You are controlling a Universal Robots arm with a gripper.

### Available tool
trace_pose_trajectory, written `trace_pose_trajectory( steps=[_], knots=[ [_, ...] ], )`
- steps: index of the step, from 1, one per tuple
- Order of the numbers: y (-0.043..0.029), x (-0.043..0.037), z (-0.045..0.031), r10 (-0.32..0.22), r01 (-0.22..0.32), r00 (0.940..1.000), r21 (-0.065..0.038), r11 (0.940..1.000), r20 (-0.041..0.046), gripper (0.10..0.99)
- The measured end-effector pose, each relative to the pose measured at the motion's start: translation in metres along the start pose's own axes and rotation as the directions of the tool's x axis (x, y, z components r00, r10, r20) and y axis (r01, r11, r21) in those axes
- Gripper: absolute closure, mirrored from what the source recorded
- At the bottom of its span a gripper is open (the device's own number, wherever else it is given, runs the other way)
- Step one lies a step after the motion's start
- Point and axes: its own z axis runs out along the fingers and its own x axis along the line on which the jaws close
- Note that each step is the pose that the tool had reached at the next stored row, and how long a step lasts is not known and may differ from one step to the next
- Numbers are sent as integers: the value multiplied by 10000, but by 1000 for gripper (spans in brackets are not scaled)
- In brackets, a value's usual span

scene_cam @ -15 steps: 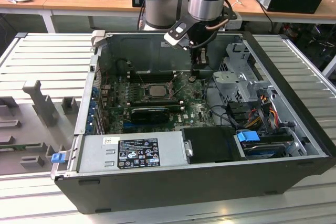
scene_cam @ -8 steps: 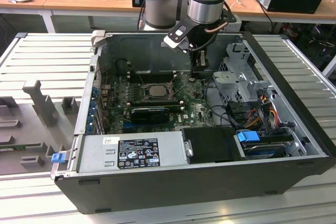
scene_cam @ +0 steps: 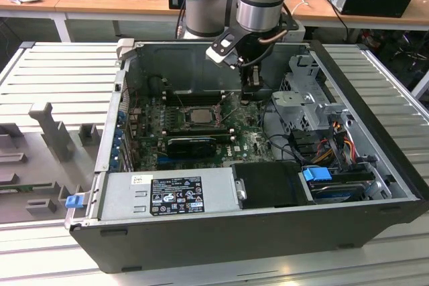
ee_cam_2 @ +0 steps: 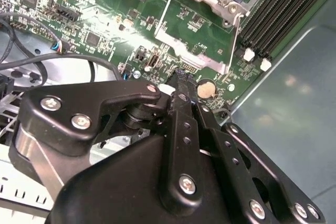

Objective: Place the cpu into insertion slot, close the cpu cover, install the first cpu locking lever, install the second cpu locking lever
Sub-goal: 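Close the cpu cover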

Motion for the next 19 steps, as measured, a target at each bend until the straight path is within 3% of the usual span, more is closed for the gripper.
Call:
trace_pose_trajectory(
  steps=[6,14,19],
  knots=[
    [-23,-12,33,2,-2,10000,39,10000,-1,980],
    [-140,-15,31,4,-4,10000,85,10000,0,980],
    [-174,-16,29,4,-4,10000,85,10000,0,980]
  ],
)
